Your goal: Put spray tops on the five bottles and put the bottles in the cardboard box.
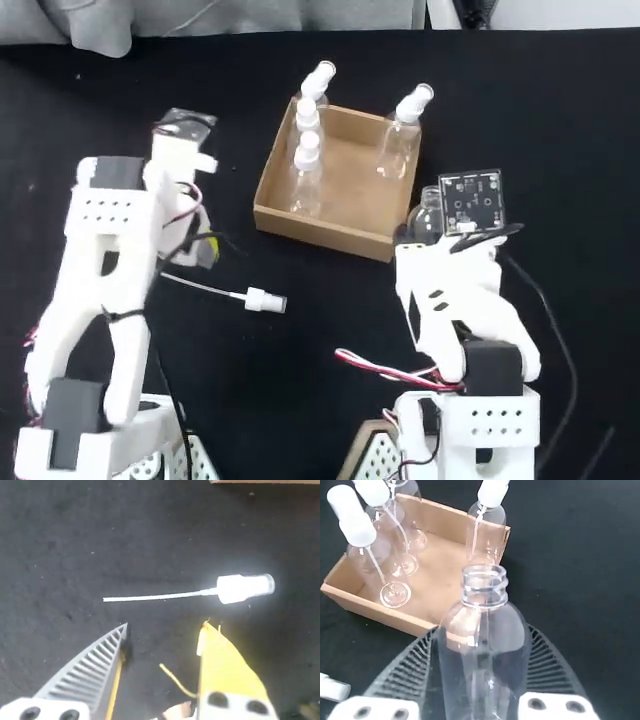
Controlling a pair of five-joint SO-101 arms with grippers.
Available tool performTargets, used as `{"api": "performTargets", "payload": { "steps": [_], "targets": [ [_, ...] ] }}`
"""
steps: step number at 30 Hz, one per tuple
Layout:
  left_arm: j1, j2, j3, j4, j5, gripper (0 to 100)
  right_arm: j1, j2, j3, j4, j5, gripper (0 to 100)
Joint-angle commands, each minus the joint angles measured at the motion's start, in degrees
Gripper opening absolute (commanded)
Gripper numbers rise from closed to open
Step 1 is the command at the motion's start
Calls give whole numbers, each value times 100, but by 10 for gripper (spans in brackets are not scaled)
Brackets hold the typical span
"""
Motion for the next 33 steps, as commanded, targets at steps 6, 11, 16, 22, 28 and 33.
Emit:
{"api": "performTargets", "payload": {
  "steps": [6, 11, 16, 22, 28, 33],
  "targets": [
    [716, -615, -40, -9, -721, 213, 290, -136, -259, -185, -44, 136],
    [1024, -607, -31, -9, -1345, 210, 281, -136, -233, -264, -44, 135],
    [1323, -607, 92, -105, -1749, 209, 281, -136, -233, -264, -44, 135],
    [1824, -668, 1209, -826, -2338, 209, 281, -136, -233, -264, -44, 135],
    [2114, -651, 1780, -1433, -2743, 209, 281, -136, -233, -264, -44, 135],
    [2325, -615, 2053, -1829, -3015, 209, 281, -136, -233, -264, -26, 135]
  ]
}}
